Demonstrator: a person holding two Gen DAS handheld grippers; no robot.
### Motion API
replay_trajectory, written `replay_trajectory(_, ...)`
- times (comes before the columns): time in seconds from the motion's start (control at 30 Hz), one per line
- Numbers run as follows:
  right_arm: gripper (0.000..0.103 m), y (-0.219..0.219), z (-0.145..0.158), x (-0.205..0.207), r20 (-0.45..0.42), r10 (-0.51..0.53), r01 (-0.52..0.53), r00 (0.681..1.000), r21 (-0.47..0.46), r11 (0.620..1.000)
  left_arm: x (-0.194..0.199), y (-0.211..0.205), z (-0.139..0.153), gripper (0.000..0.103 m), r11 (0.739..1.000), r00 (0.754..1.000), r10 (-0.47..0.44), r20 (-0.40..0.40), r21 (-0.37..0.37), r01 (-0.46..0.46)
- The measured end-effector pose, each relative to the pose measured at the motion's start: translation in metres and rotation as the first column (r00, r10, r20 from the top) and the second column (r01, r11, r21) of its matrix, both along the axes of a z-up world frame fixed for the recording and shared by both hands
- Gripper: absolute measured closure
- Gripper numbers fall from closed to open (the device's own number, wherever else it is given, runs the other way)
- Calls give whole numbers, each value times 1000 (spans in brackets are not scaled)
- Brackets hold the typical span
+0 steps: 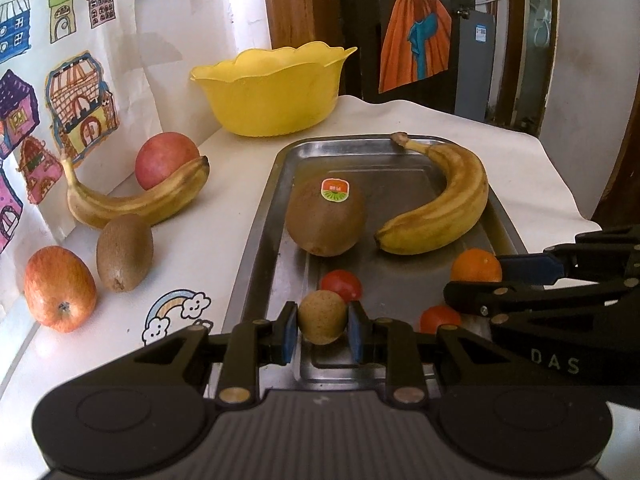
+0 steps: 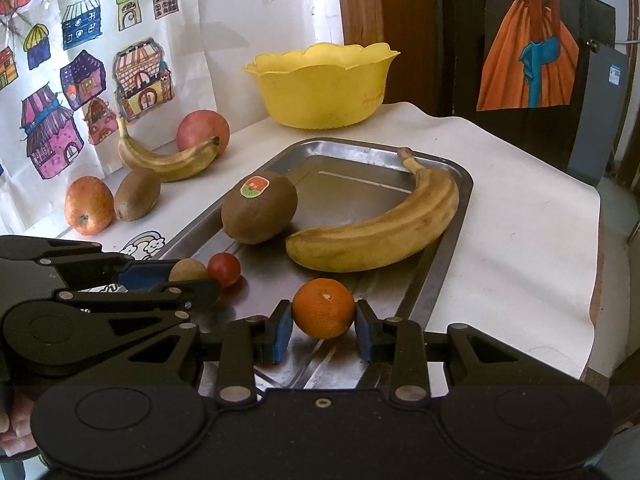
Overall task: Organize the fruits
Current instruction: 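Carry the tan fruit and the mandarin in both tools to the steel tray, then open both tools to release the tan fruit and mandarin on the tray, then withdraw both tools from the tray toward the red apple and kiwi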
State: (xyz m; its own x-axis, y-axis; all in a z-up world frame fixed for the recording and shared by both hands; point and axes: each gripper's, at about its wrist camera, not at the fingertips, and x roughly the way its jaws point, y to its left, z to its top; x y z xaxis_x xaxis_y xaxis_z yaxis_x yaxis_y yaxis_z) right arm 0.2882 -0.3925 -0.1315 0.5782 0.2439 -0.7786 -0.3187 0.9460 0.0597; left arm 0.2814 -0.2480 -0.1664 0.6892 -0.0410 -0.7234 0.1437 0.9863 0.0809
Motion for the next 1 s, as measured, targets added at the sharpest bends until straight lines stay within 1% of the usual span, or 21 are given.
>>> replay_trajectory(0.07,65,1,0,-1,4,-4,4,1000,-3,1000,0,1,0,74,1000,1000,3,-5,-4,-3)
replay_trajectory(0.1,62,1,1,-1,9,-7,7,1000,-2,1000,-1,1,1,74,1000,1000,6,-2,-4,-6)
replay_trajectory(0.13,59,1,3,-1,13,-11,11,1000,-2,1000,-2,2,3,71,1000,1000,8,3,-5,-8)
replay_trajectory(0.17,54,1,4,-2,18,-14,14,1000,-4,1000,-3,2,4,66,1000,1000,8,7,-6,-8)
replay_trajectory(0.27,52,0,9,-5,37,-24,24,999,-7,1000,-6,5,9,55,1000,1000,15,22,-10,-15)
replay_trajectory(0.3,49,0,12,-6,47,-29,30,998,-10,1000,-7,6,11,53,1000,1000,18,24,-11,-18)
replay_trajectory(0.37,45,0,17,-8,63,-41,42,997,-13,999,-10,9,15,44,1000,999,26,29,-15,-26)
replay_trajectory(0.43,41,-1,25,-12,95,-54,55,994,-5,998,-14,13,20,40,999,999,36,40,-14,-35)
replay_trajectory(0.5,31,-1,33,-16,129,-67,68,989,0,998,-17,18,26,32,999,997,50,53,-14,-50)
replay_trajectory(0.53,28,-1,38,-19,144,-76,77,987,2,997,-20,21,28,24,998,996,60,60,-16,-59)
replay_trajectory(0.57,22,-2,41,-21,155,-83,83,984,7,997,-23,25,31,15,997,995,75,71,-21,-74)
replay_trajectory(0.6,18,-1,44,-23,165,-91,90,982,14,996,-25,29,34,13,996,993,90,82,-28,-88)
replay_trajectory(0.63,17,-1,47,-26,174,-101,99,980,18,995,-28,34,36,11,994,990,103,94,-39,-100)
replay_trajectory(0.7,8,1,51,-31,188,-117,116,975,16,993,-33,42,38,8,992,987,123,102,-52,-118)
replay_trajectory(0.8,2,7,56,-41,202,-142,144,969,6,990,-42,56,41,5,988,983,149,110,-63,-142)
replay_trajectory(0.9,1,17,59,-54,205,-172,175,964,2,985,-50,71,45,3,988,983,146,110,-61,-140)
replay_trajectory(1.0,1,30,61,-68,204,-228,234,952,-5,972,-63,92,48,2,989,983,141,116,-63,-134)
